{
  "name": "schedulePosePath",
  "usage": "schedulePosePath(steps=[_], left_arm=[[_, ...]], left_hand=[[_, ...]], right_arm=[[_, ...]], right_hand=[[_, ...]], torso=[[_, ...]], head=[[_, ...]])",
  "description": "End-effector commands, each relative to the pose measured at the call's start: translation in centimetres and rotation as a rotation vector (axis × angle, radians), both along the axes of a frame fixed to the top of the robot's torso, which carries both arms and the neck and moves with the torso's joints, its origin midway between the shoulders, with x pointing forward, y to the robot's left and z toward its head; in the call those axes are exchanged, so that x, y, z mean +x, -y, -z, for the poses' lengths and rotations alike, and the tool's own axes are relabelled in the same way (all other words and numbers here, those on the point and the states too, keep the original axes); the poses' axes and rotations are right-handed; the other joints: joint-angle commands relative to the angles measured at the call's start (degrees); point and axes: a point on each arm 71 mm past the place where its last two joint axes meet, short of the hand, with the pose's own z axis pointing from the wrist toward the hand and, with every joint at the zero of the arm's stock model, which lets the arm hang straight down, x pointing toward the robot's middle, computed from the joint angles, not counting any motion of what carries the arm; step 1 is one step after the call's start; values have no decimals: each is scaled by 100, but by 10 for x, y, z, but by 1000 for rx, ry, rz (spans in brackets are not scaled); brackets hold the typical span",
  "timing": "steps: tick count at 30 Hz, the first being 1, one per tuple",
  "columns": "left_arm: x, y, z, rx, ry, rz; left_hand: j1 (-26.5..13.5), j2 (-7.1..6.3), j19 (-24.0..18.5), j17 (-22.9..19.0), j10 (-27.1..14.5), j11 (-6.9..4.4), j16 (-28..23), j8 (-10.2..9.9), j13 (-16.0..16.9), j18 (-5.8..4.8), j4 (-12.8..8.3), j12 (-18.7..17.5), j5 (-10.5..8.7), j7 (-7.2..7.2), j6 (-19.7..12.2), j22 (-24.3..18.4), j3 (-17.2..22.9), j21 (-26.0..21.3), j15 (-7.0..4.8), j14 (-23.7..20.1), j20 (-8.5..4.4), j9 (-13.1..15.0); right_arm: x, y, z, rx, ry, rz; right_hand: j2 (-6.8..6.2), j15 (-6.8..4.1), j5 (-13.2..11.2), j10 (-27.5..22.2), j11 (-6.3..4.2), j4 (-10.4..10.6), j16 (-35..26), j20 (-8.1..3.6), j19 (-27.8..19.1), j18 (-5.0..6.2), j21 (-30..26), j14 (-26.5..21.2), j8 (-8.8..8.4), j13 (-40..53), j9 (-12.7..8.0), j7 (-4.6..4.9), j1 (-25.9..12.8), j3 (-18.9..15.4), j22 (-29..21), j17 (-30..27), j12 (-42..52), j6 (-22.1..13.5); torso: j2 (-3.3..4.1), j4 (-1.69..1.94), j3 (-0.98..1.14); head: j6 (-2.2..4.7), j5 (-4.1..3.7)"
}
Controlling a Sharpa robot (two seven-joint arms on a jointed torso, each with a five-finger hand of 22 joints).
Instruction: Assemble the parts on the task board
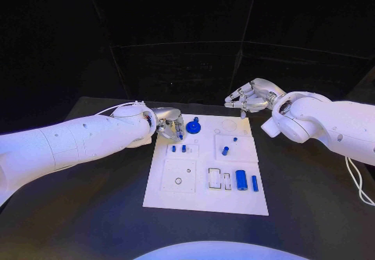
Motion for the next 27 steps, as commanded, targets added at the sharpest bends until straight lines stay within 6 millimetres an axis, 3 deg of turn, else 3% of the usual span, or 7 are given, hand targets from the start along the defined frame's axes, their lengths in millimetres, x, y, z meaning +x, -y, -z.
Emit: schedulePosePath(steps=[1, 27], left_arm=[[0, 1, 1, 9, -20, -1], [4, 7, 3, 15, -21, -5]], left_hand=[[-42, 5, 44, -5, 41, -2, 18, -38, 6, -74, 1, -30, -11, -18, 37, -1, 40, 13, -52, 86, 3, -7], [-51, 0, 38, -12, 42, -1, 16, -47, 5, -71, -2, -42, -12, -16, 35, -10, 45, -1, -52, 84, 2, -11]], right_arm=[[0, 0, -2, 1, 9, -1], [0, -1, -2, 2, 9, -2]], right_hand=[[-18, 27, 21, -24, 10, 32, -13, 12, 15, 30, -21, 131, 40, 8, 9, -4, 21, -14, -8, 5, 10, -26], [-17, 27, 22, -21, 10, 34, -8, 12, 16, 30, -21, 132, 40, 11, 9, -4, 22, -13, -8, 11, 14, -26]], torso=[[0, 2, 0], [3, 1, 0]], head=[[-1, -3], [-17, -9]])
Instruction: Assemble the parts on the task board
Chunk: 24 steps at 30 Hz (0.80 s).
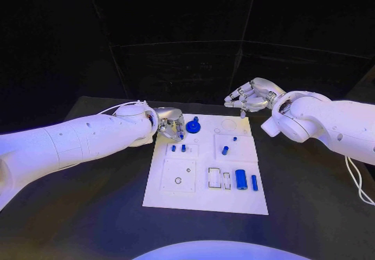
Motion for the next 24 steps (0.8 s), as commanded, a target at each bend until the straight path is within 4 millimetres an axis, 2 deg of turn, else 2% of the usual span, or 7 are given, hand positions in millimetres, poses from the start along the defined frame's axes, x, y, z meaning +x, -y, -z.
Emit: schedulePosePath(steps=[1, 18, 20, 24], left_arm=[[0, 2, 0, 2, -8, 0], [1, -1, 3, 35, -44, -16], [1, -1, 3, 35, -45, -17], [0, -1, 3, 35, -45, -16]], left_hand=[[-51, 0, 38, -7, 42, -1, 16, -25, 5, -71, -2, -20, -12, -16, 35, -4, 45, -1, -52, 84, 2, -6], [-130, -60, 15, -78, -51, 60, 1, -160, -6, -71, -26, -172, -17, 55, -92, 1, 80, -30, -9, 66, 28, -64], [-144, -85, 11, -90, -76, 84, 3, -240, -6, -72, -37, -211, -16, 91, -200, 6, 93, -33, 12, 63, 42, -99], [-184, -161, 2, -118, -162, 112, 9, -506, -6, -70, -55, -305, -25, 128, -630, 20, 96, -40, 41, 57, 73, -222]], right_arm=[[0, -1, -2, 2, 9, -2], [-1, -1, -2, 1, 9, -3], [-1, -1, -2, 1, 9, -2], [-1, 0, -2, 1, 10, -1]], right_hand=[[-17, 27, 22, -21, 10, 34, -8, 12, 16, 30, -21, 132, 12, 6, 9, -4, 22, -13, -9, 7, 14, -26], [-17, 27, 22, -21, 10, 34, -8, 12, 16, 30, -21, 132, 12, 6, 9, -4, 22, -13, -9, 7, 14, -26], [-17, 27, 22, -21, 10, 34, -8, 12, 16, 30, -21, 132, 12, 6, 9, -4, 22, -13, -9, 7, 14, -26], [-20, 27, 21, -30, 10, 42, -20, 12, 19, 30, -22, 132, 15, -12, 9, -4, 22, -15, -8, -7, -4, -29]], torso=[[2, 1, 0], [-1, 6, -2], [-2, 6, -2], [1, 4, -3]], head=[[-4, 2], [-10, -12], [-10, -13], [-9, -12]])
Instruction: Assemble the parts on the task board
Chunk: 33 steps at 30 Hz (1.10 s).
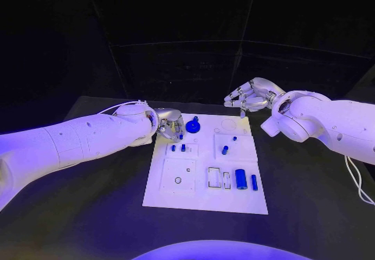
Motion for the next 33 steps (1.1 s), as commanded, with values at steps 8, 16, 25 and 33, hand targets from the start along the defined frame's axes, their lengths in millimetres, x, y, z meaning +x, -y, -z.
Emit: schedulePosePath(steps=[8, 16, 25, 33], left_arm=[[0, -1, -1, -2, 4, -10], [0, -9, -3, -22, 21, -33], [-6, -33, -13, -195, 44, -90], [-18, -59, -27, -738, -117, -259]], left_hand=[[-97, -75, -33, -85, -233, 36, 5, -284, -9, -57, -26, -167, -34, -16, -486, -15, -38, -108, 76, 35, 70, -113], [-97, -68, -50, -97, -298, 53, 11, -302, -6, -48, -39, -200, -33, -12, -542, -38, -67, -151, 90, 33, 84, -111], [-70, -39, -59, -105, -289, 63, 28, -223, 7, -36, -70, -191, -27, 71, -413, -60, -64, -197, 98, 39, 95, -85], [39, 142, -299, -381, 476, -58, -103, 148, 165, 84, -139, 197, -18, 52, 301, -429, 80, -740, 14, -66, 48, 26]], right_arm=[[1, 1, -1, -24, 7, -4], [1, 3, 2, -145, 29, -37], [0, 6, 3, -426, 177, -75], [-11, 2, 16, -638, 316, -119]], right_hand=[[-39, 47, 23, -849, 29, 64, -178, 24, -23, 26, -72, 66, 3, -1107, -2, 20, 71, 20, -28, -162, -1345, -127], [-120, 92, -68, -1131, 92, 102, -666, 48, -35, 34, -216, -45, 138, -2337, 21, 73, 385, 246, -99, -621, -2639, -119], [-268, 85, -273, -938, 104, -80, -415, 26, 77, 32, -87, 133, 78, -3435, -14, 53, 742, 674, -13, -322, -3555, 194], [-348, 105, -570, -982, 145, -126, -15, 49, 177, -4, 192, 241, -81, -4000, -23, 31, 777, 932, 287, 105, -3982, 253]], torso=[[-1, -1, -3], [-5, 0, 0], [-7, 2, 0], [-7, -1, -8]], head=[[2, -7], [22, -16], [76, -75], [158, -236]])
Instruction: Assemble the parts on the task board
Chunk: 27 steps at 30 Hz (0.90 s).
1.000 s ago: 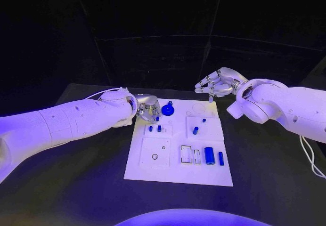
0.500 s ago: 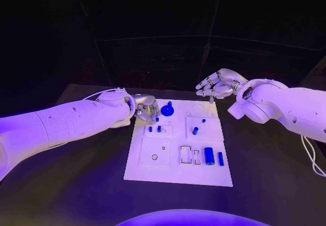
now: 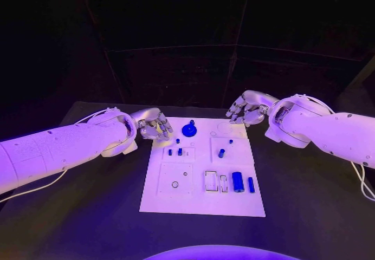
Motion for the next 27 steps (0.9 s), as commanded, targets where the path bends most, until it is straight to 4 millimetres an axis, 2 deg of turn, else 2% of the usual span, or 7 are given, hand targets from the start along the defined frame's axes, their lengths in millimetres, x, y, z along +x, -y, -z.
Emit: schedulePosePath(steps=[1, 2, 6, 11, 18, 27], left_arm=[[-2, -6, -13, -461, -87, -112], [-4, -8, -14, -528, -106, -127], [-10, -13, -19, -732, -155, -173], [-16, -14, -21, -854, -187, -177], [-24, -13, -24, -939, -208, -168], [-27, -14, -24, -955, -212, -172]], left_hand=[[11, 61, -208, -372, 141, -41, -216, 51, 35, 118, -14, 62, -16, -31, 129, -273, 71, -394, -65, -134, -33, 11], [0, 65, -363, -655, 146, -48, -386, 48, 40, 168, -22, 58, -16, -33, 144, -471, 85, -684, -69, -251, -43, 4], [-90, 52, -904, -1632, 83, -28, -1015, 16, 35, 333, -22, -2, -15, -16, 153, -1165, 94, -1708, -45, -666, -34, -30], [-147, 63, -1046, -2401, 12, 12, -1560, -13, 11, 335, -29, -68, -16, 11, 150, -1294, 101, -1935, -16, -998, -6, -57], [-157, 80, -1085, -2642, -2, 23, -1745, -28, 4, 336, -44, -87, -17, 22, 146, -1348, 106, -2024, -5, -1103, 5, -70], [-147, 88, -1099, -2740, -3, 27, -1817, -34, 3, 336, -60, -88, -16, 27, 142, -1366, 110, -2055, -3, -1146, 8, -74]], right_arm=[[-5, -4, 4, -189, 127, -43], [-6, -5, 6, -204, 135, -49], [-12, -8, 16, -249, 151, -68], [-17, -11, 25, -279, 146, -83], [-22, -12, 37, -303, 123, -94], [-21, -12, 44, -312, 110, -90]], right_hand=[[-52, 37, -304, 3, 47, 4, 95, 14, 43, -10, 140, 231, -111, -272, -11, 24, 5, 183, 166, 93, -184, 63], [-94, 43, -311, -5, 64, 13, 122, 21, 44, -12, 180, 231, -134, -362, -8, 28, -23, 227, 214, 120, -244, 85], [-144, 54, -320, 0, 86, 18, 239, 35, 97, -37, 316, 254, -182, -514, -5, 39, -53, 324, 395, 242, -331, 115], [-224, 82, -332, -41, 124, 22, 307, 56, 118, -51, 398, 263, -246, -655, -10, 75, -98, 390, 495, 308, -423, 100], [-348, 139, -359, -160, 198, 26, 366, 106, 110, -58, 467, 261, -355, -867, -15, 139, -177, 453, 567, 358, -555, 17], [-348, 151, -347, -214, 209, 2, 408, 125, 117, -61, 529, 261, -374, -1011, -10, 135, -164, 543, 642, 395, -614, -2]], torso=[[2, -12, -5], [2, -18, -8], [-4, 3, -3], [3, 3, -6], [8, 5, -3], [17, 3, 2]], head=[[29, -62], [28, -74], [37, -173], [56, -194], [74, -231], [80, -249]])
